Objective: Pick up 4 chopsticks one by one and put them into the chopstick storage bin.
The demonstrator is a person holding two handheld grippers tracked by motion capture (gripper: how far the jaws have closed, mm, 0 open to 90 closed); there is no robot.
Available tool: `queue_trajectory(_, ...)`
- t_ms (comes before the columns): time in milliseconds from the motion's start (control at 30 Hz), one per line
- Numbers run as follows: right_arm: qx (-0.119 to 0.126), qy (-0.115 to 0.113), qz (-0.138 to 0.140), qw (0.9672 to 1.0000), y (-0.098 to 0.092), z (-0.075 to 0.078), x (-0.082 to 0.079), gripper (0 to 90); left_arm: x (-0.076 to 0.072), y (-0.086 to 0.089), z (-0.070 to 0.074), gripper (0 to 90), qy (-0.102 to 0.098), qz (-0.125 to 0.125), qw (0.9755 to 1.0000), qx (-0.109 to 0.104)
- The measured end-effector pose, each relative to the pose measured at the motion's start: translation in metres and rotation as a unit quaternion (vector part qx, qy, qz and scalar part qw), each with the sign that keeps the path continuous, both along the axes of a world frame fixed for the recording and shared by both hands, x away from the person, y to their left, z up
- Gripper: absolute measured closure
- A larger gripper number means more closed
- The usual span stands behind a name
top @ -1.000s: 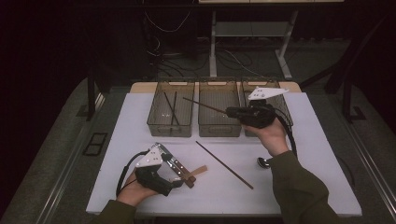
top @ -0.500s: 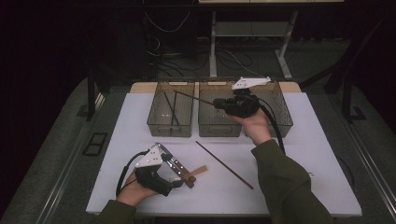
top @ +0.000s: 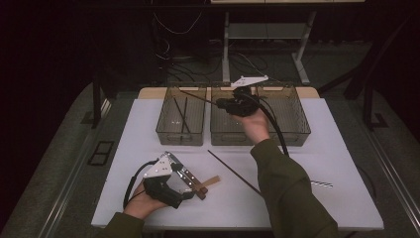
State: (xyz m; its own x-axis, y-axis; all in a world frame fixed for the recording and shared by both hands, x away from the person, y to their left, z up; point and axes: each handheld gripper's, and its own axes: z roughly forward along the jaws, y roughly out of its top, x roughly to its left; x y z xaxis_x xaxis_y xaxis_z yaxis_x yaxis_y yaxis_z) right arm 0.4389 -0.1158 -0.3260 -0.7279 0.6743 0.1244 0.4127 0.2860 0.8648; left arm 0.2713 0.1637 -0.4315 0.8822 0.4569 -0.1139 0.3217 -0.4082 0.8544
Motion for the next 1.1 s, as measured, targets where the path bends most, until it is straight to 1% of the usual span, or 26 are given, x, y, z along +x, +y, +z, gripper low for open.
queue_trajectory(100,-0.005,0.004,-0.004,1.0,0.008,-0.005,0.007,84.2,0.0,0.0,0.0,0.0,0.0,-0.001,1.0,0.0)
queue_trajectory(133,-0.006,0.005,-0.007,0.9999,0.011,-0.006,0.009,84.2,0.0,0.0,0.0,0.0,0.0,-0.003,1.0,0.004)
queue_trajectory(200,-0.007,0.01,-0.01,0.9999,0.017,-0.008,0.014,84.2,0.0,0.0,0.001,0.0,0.0,-0.003,1.0,0.005)
queue_trajectory(267,-0.012,0.011,-0.013,0.9998,0.023,-0.011,0.018,84.2,0.0,0.0,0.0,0.0,0.001,-0.002,1.0,-0.002)
queue_trajectory(333,-0.016,0.014,-0.012,0.9997,0.03,-0.013,0.022,84.2,0.0,0.0,0.0,0.0,-0.001,-0.004,1.0,0.001)
queue_trajectory(400,-0.027,0.013,-0.014,0.9995,0.036,-0.014,0.026,84.2,0.0,0.0,0.0,0.0,0.0,-0.003,1.0,-0.003)
queue_trajectory(533,-0.032,0.022,-0.02,0.9991,0.048,-0.019,0.035,84.2,0.0,0.0,0.001,0.0,0.002,-0.004,1.0,-0.004)
queue_trajectory(567,-0.035,0.021,-0.02,0.999,0.051,-0.021,0.037,84.2,0.0,0.0,0.001,0.0,0.001,-0.005,1.0,-0.004)
queue_trajectory(667,-0.044,0.025,-0.023,0.9985,0.06,-0.026,0.042,84.2,0.0,0.001,0.001,0.0,-0.004,-0.007,1.0,-0.001)
queue_trajectory(733,-0.054,0.024,-0.027,0.9979,0.066,-0.029,0.044,84.2,0.0,0.0,0.001,0.0,0.0,-0.006,1.0,-0.004)
queue_trajectory(833,-0.063,0.026,-0.028,0.9973,0.072,-0.032,0.049,84.2,0.001,0.001,0.001,0.0,-0.002,-0.008,1.0,-0.003)
queue_trajectory(900,-0.06,0.029,-0.03,0.9973,0.076,-0.034,0.051,84.2,0.001,0.0,0.002,0.0,-0.002,-0.008,1.0,-0.005)
queue_trajectory(967,-0.062,0.03,-0.03,0.9972,0.08,-0.036,0.053,84.2,0.001,0.0,0.002,0.0,-0.001,-0.007,1.0,-0.007)
queue_trajectory(1100,-0.073,0.034,-0.029,0.9963,0.089,-0.04,0.056,84.2,0.0,0.0,0.002,0.0,0.0,-0.009,0.9999,-0.007)
